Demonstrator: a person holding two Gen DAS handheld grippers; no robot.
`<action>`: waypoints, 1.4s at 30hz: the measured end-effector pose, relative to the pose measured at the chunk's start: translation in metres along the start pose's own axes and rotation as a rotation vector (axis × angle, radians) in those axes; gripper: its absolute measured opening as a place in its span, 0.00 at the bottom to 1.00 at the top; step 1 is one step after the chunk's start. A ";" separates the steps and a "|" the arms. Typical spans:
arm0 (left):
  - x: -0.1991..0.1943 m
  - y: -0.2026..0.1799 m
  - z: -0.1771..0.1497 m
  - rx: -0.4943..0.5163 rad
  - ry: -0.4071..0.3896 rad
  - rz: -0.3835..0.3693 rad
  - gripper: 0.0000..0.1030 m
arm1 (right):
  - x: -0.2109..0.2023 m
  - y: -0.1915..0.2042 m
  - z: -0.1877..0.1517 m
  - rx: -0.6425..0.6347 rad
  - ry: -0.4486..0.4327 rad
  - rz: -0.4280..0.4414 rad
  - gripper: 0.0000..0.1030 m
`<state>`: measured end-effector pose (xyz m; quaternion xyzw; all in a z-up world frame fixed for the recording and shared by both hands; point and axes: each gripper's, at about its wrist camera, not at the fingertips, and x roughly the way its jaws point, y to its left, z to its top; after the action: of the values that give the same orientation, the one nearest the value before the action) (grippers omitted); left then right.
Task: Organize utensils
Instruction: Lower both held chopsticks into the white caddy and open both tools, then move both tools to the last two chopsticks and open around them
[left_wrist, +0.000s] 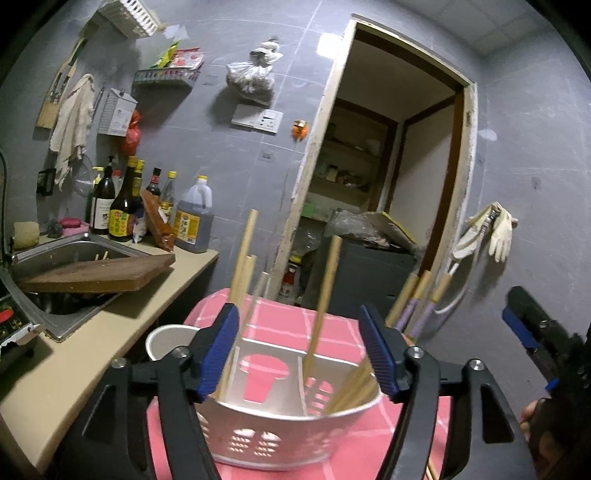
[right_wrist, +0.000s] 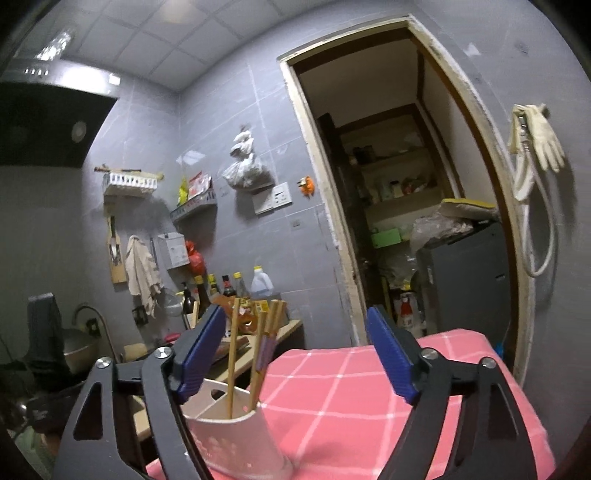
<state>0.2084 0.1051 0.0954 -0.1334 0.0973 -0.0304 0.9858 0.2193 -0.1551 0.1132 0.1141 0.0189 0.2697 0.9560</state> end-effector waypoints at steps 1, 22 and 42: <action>-0.001 -0.004 -0.002 0.001 0.005 -0.007 0.70 | -0.007 -0.003 0.002 0.004 -0.001 -0.010 0.85; -0.005 -0.087 -0.064 0.100 0.160 -0.138 0.92 | -0.068 -0.052 -0.030 -0.076 0.326 -0.238 1.00; 0.040 -0.076 -0.116 0.117 0.441 0.019 0.92 | -0.014 -0.062 -0.111 -0.167 0.804 -0.306 0.99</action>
<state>0.2213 -0.0010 -0.0017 -0.0653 0.3100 -0.0553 0.9469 0.2282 -0.1906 -0.0098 -0.0819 0.3843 0.1486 0.9075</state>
